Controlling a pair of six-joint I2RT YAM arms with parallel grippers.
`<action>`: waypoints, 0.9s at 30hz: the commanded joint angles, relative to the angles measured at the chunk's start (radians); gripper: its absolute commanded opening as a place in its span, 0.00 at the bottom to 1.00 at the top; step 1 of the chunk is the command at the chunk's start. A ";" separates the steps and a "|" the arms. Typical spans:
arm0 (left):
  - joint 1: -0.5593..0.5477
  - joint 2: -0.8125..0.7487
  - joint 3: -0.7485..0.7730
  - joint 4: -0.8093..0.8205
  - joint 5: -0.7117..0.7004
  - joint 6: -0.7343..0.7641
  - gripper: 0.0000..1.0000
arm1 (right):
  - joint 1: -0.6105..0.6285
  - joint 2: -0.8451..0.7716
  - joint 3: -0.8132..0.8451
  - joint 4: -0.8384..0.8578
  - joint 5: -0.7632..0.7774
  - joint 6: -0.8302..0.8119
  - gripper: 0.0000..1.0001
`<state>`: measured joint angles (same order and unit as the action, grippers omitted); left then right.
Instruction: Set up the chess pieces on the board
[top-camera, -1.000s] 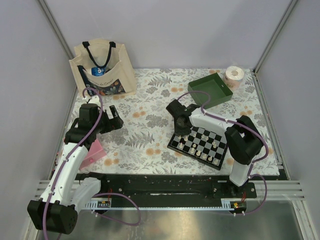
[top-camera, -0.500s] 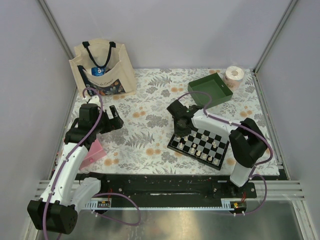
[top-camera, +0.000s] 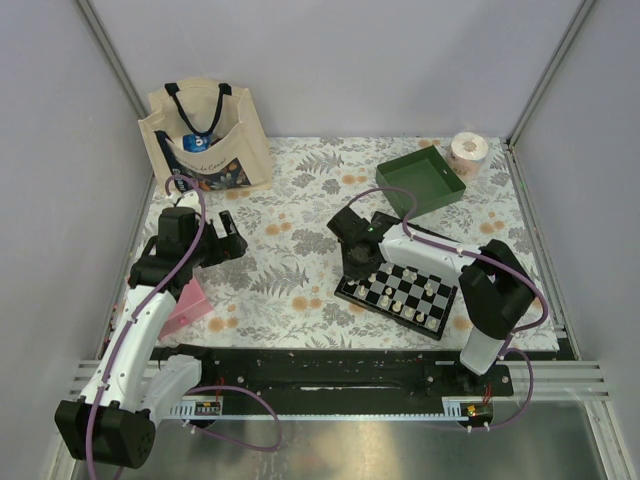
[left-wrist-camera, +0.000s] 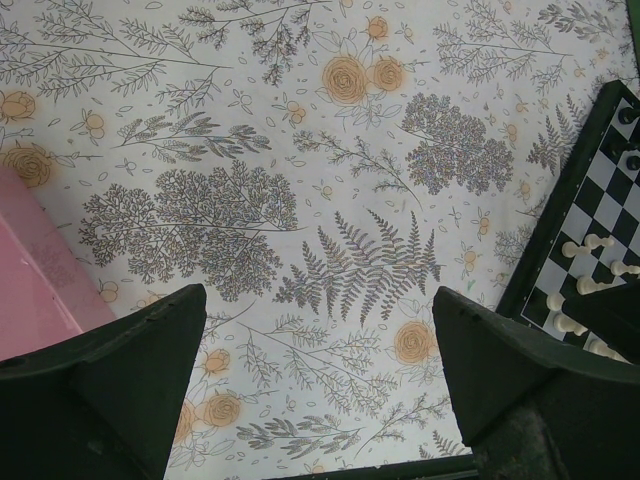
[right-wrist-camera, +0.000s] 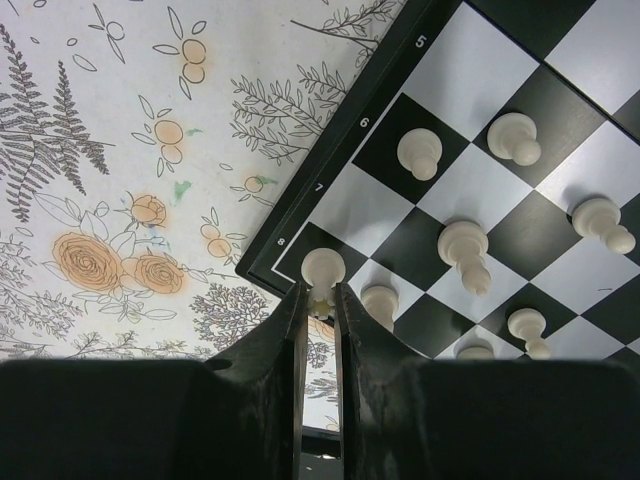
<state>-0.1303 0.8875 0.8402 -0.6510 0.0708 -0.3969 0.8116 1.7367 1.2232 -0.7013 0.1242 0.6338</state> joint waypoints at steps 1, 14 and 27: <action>0.006 -0.002 0.002 0.050 0.018 0.006 0.99 | 0.009 0.014 0.006 0.005 -0.003 0.014 0.13; 0.009 0.001 0.000 0.048 0.021 0.006 0.99 | 0.015 0.034 0.006 0.005 -0.026 0.010 0.14; 0.009 0.001 0.000 0.050 0.021 0.006 0.99 | 0.031 0.014 -0.004 0.006 -0.040 0.012 0.15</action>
<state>-0.1261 0.8875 0.8402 -0.6483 0.0723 -0.3969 0.8230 1.7668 1.2228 -0.7010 0.0982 0.6342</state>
